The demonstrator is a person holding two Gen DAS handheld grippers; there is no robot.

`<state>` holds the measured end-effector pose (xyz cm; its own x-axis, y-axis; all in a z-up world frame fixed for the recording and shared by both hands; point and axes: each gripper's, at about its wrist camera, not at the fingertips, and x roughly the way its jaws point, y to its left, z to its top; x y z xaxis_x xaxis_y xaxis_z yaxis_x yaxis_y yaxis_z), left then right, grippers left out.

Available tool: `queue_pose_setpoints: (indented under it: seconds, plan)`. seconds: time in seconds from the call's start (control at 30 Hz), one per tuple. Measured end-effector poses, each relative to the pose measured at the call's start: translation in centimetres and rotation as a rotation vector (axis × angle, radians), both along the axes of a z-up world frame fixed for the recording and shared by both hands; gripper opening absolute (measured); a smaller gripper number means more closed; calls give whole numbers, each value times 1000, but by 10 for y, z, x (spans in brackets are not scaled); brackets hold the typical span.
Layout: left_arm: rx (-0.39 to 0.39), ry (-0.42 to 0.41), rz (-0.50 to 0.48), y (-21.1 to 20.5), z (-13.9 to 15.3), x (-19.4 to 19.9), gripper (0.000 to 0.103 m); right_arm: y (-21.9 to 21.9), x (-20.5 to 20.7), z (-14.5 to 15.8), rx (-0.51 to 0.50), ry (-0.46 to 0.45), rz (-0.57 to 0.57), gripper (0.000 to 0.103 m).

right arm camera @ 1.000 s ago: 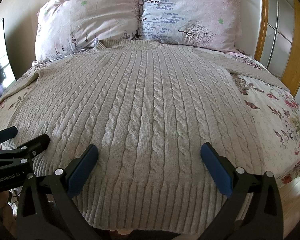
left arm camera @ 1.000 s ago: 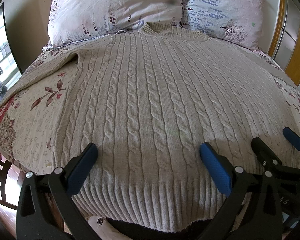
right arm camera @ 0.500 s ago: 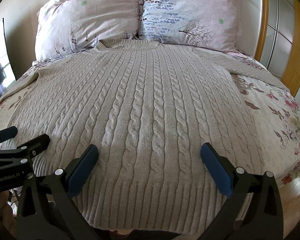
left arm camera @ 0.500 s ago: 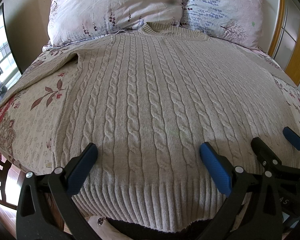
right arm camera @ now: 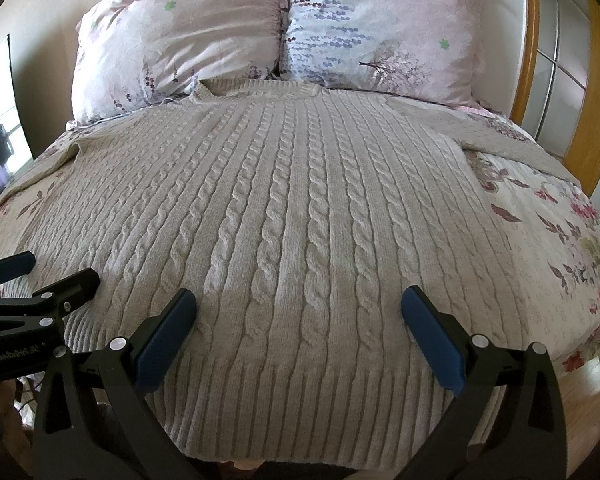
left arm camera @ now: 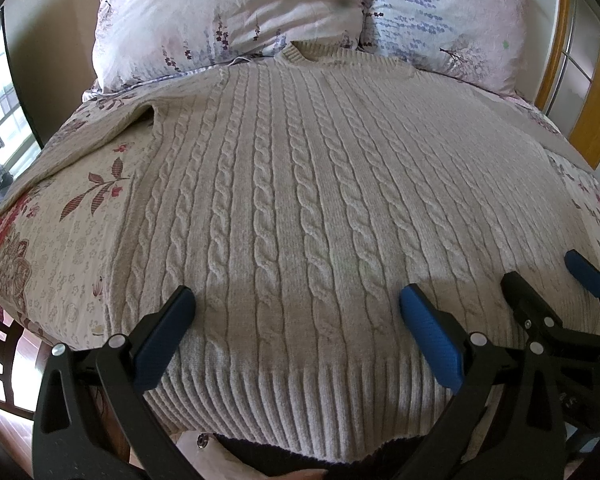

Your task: Fold small clothes

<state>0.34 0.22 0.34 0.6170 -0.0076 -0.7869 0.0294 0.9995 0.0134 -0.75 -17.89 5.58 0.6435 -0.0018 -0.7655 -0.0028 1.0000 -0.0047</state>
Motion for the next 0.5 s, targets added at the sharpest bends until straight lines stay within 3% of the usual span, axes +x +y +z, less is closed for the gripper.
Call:
queue_pose_setpoints:
  seconds: [0.37,0.5]
  plan:
    - [7,98,-51,-1,3,18,101,-13,15,1,46,-11,164,102]
    - [13,110,-41,4,7,38,101,-51,41,25,161,1,96,102]
